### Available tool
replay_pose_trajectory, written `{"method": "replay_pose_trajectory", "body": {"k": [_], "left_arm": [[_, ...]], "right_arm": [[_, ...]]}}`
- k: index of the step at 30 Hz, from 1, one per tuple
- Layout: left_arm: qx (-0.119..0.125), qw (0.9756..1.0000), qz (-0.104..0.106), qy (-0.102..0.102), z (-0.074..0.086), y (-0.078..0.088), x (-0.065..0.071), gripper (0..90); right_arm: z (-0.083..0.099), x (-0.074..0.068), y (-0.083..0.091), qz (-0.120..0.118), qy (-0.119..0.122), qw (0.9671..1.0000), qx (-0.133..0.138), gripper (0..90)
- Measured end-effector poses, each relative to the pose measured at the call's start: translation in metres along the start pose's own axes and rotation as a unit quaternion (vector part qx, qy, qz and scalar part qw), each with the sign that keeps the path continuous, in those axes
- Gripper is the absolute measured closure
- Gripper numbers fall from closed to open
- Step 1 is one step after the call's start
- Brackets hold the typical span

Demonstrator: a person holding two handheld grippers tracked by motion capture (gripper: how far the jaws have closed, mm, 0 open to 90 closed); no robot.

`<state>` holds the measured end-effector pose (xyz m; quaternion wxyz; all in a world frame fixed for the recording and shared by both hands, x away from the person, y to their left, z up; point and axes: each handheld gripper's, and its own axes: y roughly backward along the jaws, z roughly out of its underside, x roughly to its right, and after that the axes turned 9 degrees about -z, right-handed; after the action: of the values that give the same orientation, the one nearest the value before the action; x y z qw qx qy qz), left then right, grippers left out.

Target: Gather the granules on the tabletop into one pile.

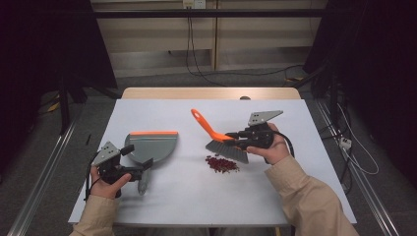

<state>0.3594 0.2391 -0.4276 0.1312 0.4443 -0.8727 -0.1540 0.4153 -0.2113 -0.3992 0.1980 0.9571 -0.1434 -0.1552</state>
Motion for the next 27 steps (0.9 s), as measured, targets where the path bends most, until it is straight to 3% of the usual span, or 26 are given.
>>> {"method": "replay_pose_trajectory", "body": {"k": [4,8,11,14,16,19,20,22,24,27], "left_arm": [[0.005,0.9999,0.009,0.001,-0.001,-0.001,0.000,4.6],[0.008,0.9999,0.015,0.003,-0.001,-0.001,-0.001,4.6],[0.012,0.9997,0.019,0.006,-0.001,-0.001,-0.001,4.6],[0.012,0.9997,0.022,0.002,-0.002,0.000,0.000,4.6],[0.015,0.9996,0.022,0.004,-0.002,0.000,0.001,4.6],[0.013,0.9996,0.024,0.002,-0.002,0.001,0.002,4.6],[0.014,0.9996,0.024,0.001,-0.002,0.001,0.002,4.6],[0.013,0.9996,0.024,-0.001,-0.002,0.001,0.003,4.6],[0.011,0.9997,0.022,-0.001,-0.002,0.002,0.003,4.6],[0.011,0.9997,0.022,-0.003,-0.002,0.002,0.004,4.6]], "right_arm": [[0.008,0.001,0.011,0.073,-0.013,0.9971,-0.014,71.5],[0.020,0.000,0.021,0.111,-0.034,0.9932,-0.014,71.5],[0.027,-0.003,0.024,0.149,-0.038,0.9876,-0.031,71.4],[0.032,-0.006,0.023,0.165,-0.053,0.9838,-0.044,71.3],[0.031,-0.010,0.021,0.178,-0.045,0.9810,-0.062,71.1],[0.027,-0.013,0.018,0.176,-0.082,0.9791,-0.059,68.2],[0.026,-0.014,0.017,0.182,-0.079,0.9785,-0.057,65.7],[0.022,-0.016,0.016,0.200,-0.075,0.9741,-0.073,59.6],[0.020,-0.018,0.014,0.192,-0.085,0.9749,-0.076,63.1],[0.016,-0.021,0.011,0.205,-0.087,0.9694,-0.104,65.0]]}}
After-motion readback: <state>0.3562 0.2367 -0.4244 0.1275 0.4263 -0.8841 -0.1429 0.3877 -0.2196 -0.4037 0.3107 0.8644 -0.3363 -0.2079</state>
